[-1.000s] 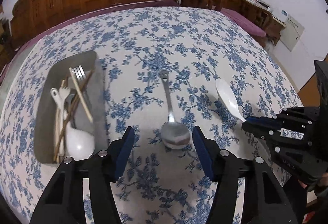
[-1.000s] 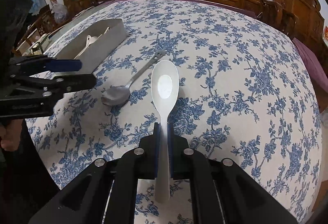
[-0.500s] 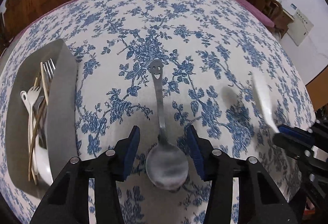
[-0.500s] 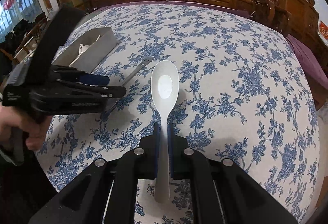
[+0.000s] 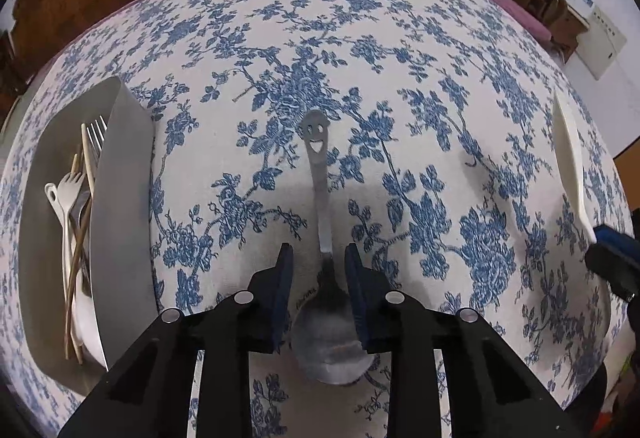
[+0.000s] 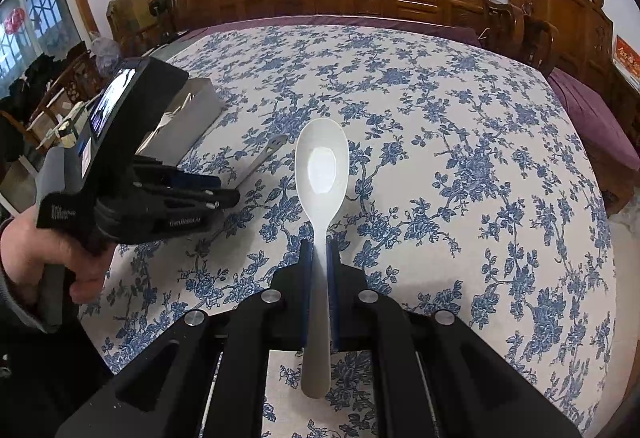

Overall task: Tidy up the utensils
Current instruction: 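Grasp the smiley-handled metal spoon with left while right holds the white spoon, then carry the metal spoon into the tray with left while right carries the white spoon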

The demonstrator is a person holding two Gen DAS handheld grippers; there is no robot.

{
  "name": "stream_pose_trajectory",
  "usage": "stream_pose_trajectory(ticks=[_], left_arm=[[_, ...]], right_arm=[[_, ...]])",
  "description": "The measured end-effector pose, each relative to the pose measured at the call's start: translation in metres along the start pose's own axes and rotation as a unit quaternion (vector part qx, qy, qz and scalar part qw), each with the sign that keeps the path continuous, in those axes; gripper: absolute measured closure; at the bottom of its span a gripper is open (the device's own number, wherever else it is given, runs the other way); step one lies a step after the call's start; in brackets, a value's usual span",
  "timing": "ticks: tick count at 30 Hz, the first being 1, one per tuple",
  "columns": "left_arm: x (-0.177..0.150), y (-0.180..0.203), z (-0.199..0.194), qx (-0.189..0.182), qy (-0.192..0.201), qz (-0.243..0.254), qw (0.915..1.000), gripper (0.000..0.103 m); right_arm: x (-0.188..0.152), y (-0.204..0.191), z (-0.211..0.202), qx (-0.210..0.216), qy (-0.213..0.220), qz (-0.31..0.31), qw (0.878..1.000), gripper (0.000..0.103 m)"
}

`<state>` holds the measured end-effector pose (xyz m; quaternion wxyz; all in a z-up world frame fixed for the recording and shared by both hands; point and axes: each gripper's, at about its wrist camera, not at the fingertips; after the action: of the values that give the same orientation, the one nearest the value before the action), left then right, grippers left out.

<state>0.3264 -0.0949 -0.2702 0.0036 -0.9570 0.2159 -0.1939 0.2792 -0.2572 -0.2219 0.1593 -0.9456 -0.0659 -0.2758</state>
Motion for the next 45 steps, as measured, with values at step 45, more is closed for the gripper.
stream_pose_trajectory(ticks=[45], left_arm=[[-0.041, -0.058, -0.104, 0.001, 0.088, -0.015, 0.996, 0.098]], right_arm=[[0.006, -0.057, 0.003, 0.008, 0.005, -0.05, 0.999, 0.094]])
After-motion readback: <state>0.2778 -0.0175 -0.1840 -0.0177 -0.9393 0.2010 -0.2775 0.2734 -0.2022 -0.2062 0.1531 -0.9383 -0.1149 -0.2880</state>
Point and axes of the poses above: each gripper's, at about its wrist camera, not at the fingertips, and z roughly the way its jaws point, y to its right, x to its top, and after that the axes turned 14 degrees about z, right-handed
